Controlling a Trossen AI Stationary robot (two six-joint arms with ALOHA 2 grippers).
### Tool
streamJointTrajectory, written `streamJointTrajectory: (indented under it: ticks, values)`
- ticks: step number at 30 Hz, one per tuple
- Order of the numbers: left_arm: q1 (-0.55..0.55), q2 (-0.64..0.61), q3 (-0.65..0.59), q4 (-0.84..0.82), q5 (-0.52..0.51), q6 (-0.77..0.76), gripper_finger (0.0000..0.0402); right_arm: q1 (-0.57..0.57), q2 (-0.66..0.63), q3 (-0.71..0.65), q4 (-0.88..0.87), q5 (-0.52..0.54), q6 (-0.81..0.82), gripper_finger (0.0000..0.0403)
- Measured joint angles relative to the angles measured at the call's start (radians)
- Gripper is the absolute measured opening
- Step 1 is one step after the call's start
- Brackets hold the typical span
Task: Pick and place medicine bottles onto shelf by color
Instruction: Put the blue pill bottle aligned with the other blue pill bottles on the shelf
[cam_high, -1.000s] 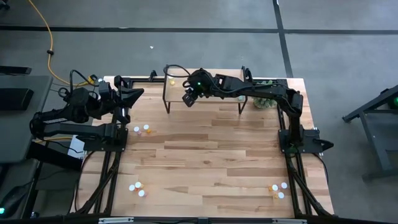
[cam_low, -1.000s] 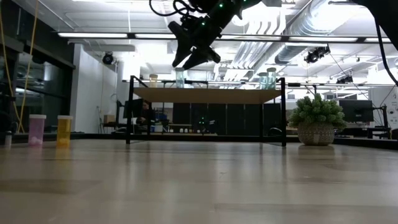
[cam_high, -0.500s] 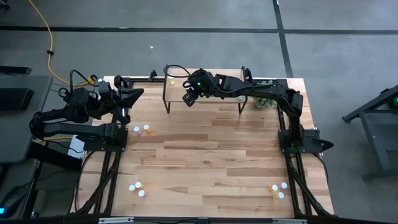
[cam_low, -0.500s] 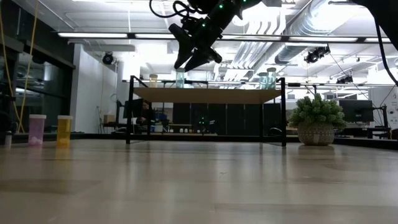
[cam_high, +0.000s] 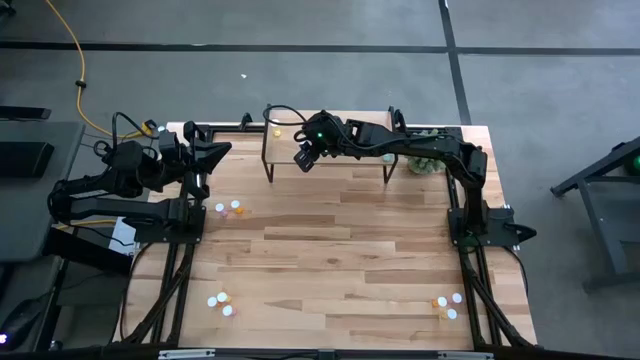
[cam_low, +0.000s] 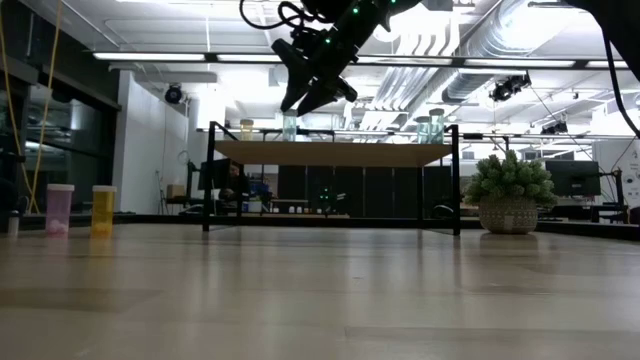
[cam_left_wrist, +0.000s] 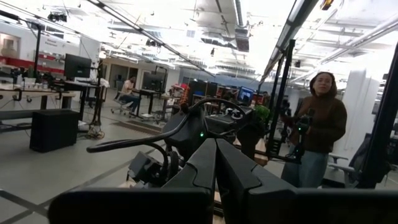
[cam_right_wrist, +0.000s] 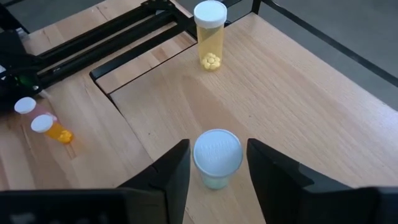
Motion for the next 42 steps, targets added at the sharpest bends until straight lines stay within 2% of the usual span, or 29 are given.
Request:
streamJointTrajectory:
  ticks: [11, 29, 36, 42]
  values:
    - [0.0, 0.0, 0.0, 0.007, 0.0, 0.0, 0.0, 0.0, 0.0, 0.0, 0.024, 0.001, -0.008, 0.0104]
    - [0.0, 0.0, 0.0, 0.017, -0.002, 0.0, 0.0, -0.002, -0.019, 0.0, 0.005, 0.029, -0.078, 0.0099]
    - [0.0, 0.0, 0.0, 0.018, -0.004, 0.0, 0.0, -0.027, -0.106, 0.0, -0.131, 0.092, -0.114, 0.0099]
    - [0.0, 0.0, 0.0, 0.019, -0.018, 0.0, 0.0, -0.06, -0.192, 0.0, -0.297, 0.203, -0.156, 0.0099]
